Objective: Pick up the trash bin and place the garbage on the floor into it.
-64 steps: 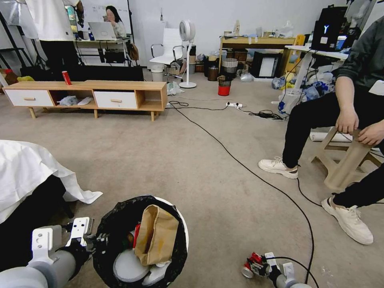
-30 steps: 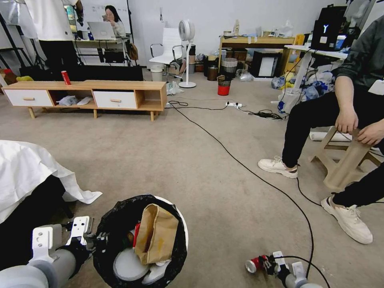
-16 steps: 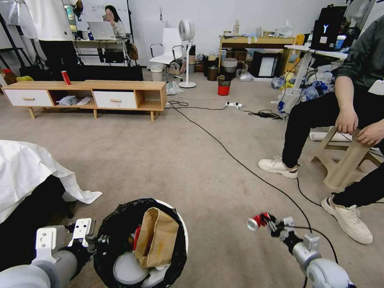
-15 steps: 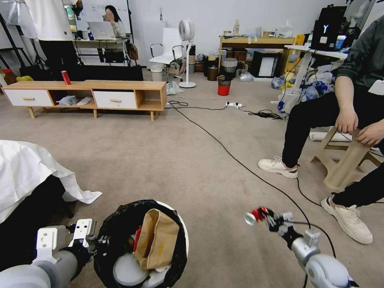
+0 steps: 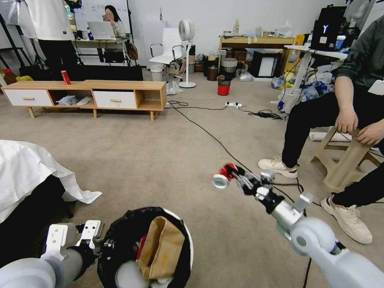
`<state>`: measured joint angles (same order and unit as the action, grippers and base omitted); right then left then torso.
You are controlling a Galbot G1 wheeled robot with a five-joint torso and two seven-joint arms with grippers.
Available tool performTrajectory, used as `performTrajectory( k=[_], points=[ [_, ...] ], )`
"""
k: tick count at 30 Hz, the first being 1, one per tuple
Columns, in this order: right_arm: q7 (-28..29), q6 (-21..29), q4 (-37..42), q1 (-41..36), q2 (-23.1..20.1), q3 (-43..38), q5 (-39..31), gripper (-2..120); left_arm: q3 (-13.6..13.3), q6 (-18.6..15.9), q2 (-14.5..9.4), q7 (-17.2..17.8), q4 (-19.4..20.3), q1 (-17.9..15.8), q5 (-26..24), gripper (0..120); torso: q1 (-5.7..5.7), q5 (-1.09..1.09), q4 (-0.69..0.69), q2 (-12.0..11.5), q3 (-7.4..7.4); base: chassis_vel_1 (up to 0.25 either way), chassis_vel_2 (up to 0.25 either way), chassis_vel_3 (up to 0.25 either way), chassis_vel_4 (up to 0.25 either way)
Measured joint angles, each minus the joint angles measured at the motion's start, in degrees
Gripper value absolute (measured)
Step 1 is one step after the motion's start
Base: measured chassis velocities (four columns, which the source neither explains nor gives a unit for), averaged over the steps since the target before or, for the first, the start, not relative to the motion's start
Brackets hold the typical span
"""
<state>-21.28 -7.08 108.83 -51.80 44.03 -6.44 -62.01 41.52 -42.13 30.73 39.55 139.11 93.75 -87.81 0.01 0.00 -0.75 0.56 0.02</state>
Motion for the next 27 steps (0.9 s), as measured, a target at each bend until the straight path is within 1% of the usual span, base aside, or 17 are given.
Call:
performTrajectory(
  k=[1, 2, 3, 5, 6, 7, 8, 9, 10, 11, 12, 13, 14, 17, 18, 23, 27],
  points=[
    [-2.23, -0.79, 0.49, 2.42, -0.53, 1.53, -1.90, 18, -0.22, 0.00, -1.03, 0.00, -0.17, -0.53, -1.06, 1, 0.00, 0.00, -0.03, 0.00, 0.00, 0.000, 0.000, 0.000, 0.000],
    [-3.20, -1.12, 1.16, 4.89, -0.70, 3.16, -3.71, 18, -0.28, 0.00, -1.77, -0.08, -0.24, -0.66, -1.73, 1, 0.00, 0.00, -0.05, 0.00, 0.00, 0.000, 0.000, 0.000, 0.000],
    [-3.20, -1.12, 1.16, 4.89, -0.70, 3.16, -3.71, 18, -0.28, 0.00, -1.77, -0.08, -0.24, -0.66, -1.73, 1, 0.00, 0.00, -0.05, 0.00, 0.00, 0.000, 0.000, 0.000, 0.000],
    [-3.95, -1.81, 2.04, 10.03, 0.19, 7.08, -5.48, 18, -0.30, 0.00, -2.27, -0.37, -0.31, -0.62, -1.98, 1, 0.00, -0.01, -0.03, 0.00, 0.00, 0.000, 0.000, 0.000, 0.000],
    [-3.95, -1.81, 2.04, 10.03, 0.19, 7.08, -5.48, 18, -0.30, 0.00, -2.27, -0.37, -0.31, -0.62, -1.98, 1, 0.00, -0.01, -0.03, 0.00, 0.00, 0.000, 0.000, 0.000, 0.000],
    [-4.33, -2.17, 2.37, 13.09, 1.38, 9.60, -6.07, 18, -0.32, 0.00, -2.34, -0.45, -0.31, -0.77, -2.05, 1, 0.00, 0.00, 0.02, 0.00, 0.00, 0.000, 0.000, 0.000, 0.000],
    [-4.33, -2.17, 2.37, 13.09, 1.38, 9.60, -6.07, 18, -0.32, 0.00, -2.34, -0.45, -0.31, -0.77, -2.05, 1, 0.00, 0.00, 0.02, 0.00, 0.00, 0.000, 0.000, 0.000, 0.000],
    [-4.69, -2.33, 2.85, 15.65, 2.58, 11.83, -7.02, 18, -0.60, 0.00, -2.44, -0.46, -0.34, -1.46, -2.25, 1, 0.00, 0.00, 0.05, 0.00, 0.00, 0.000, 0.000, 0.000, 0.000],
    [-5.31, -2.36, 3.49, 18.14, 3.89, 14.12, -8.69, 18, -1.05, 0.00, -2.68, -0.46, -0.38, -2.32, -2.61, 1, 0.00, -0.03, 0.04, 0.00, 0.00, 0.000, 0.000, 0.000, 0.000],
    [-5.31, -2.36, 3.49, 18.14, 3.89, 14.12, -8.69, 18, -1.05, 0.00, -2.68, -0.46, -0.38, -2.32, -2.61, 1, 0.00, -0.03, 0.04, 0.00, 0.00, 0.000, 0.000, 0.000, 0.000],
    [-6.74, -2.32, 3.96, 20.47, 4.97, 16.29, -10.22, 18, -1.26, 0.00, -3.19, -0.63, -0.53, -2.79, -3.01, 1, 0.00, -0.01, -0.01, 0.00, 0.00, 0.000, 0.000, 0.000, 0.000],
    [-7.56, -2.30, 4.03, 21.17, 5.23, 17.02, -10.59, 18, -1.26, 0.00, -3.40, -0.69, -0.65, -2.82, -3.12, 1, 0.00, -0.01, -0.03, 0.00, 0.00, 0.000, 0.000, 0.000, 0.000],
    [-9.87, -2.14, 4.19, 22.65, 5.65, 18.79, -11.57, 18, -1.20, 0.00, -3.82, -0.89, -0.97, -2.78, -3.21, 1, 0.00, -0.01, -0.04, 0.00, 0.00, 0.000, 0.000, 0.000, 0.000],
    [-11.72, -2.03, 4.22, 23.47, 5.84, 19.97, -12.24, 18, -1.03, 0.00, -3.97, -1.09, -1.07, -2.73, -3.21, 1, 0.00, -0.01, -0.02, 0.00, 0.00, 0.000, 0.000, 0.000, 0.000],
    [-14.24, -1.83, 4.17, 24.69, 6.13, 21.80, -12.97, 18, -0.80, -0.01, -3.98, -1.28, -1.07, -2.73, -3.22, 1, 0.00, -0.01, -0.01, 0.00, 0.00, 0.000, 0.000, 0.000, 0.000],
    [-16.57, -1.64, 4.20, 27.12, 6.94, 25.24, -13.70, 18, -0.65, -0.01, -3.49, -1.33, -1.06, -2.86, -3.09, 1, 0.00, 0.00, -0.02, 0.00, 0.00, 0.000, 0.000, 0.000, 0.000],
    [-19.04, -1.37, 4.30, 29.25, 7.75, 28.78, -13.82, 18, -0.28, -0.01, -2.85, -1.38, -1.06, -2.74, -2.85, 1, 0.00, -0.01, 0.01, 0.00, 0.00, 0.000, 0.000, 0.000, 0.000]
  ],
)
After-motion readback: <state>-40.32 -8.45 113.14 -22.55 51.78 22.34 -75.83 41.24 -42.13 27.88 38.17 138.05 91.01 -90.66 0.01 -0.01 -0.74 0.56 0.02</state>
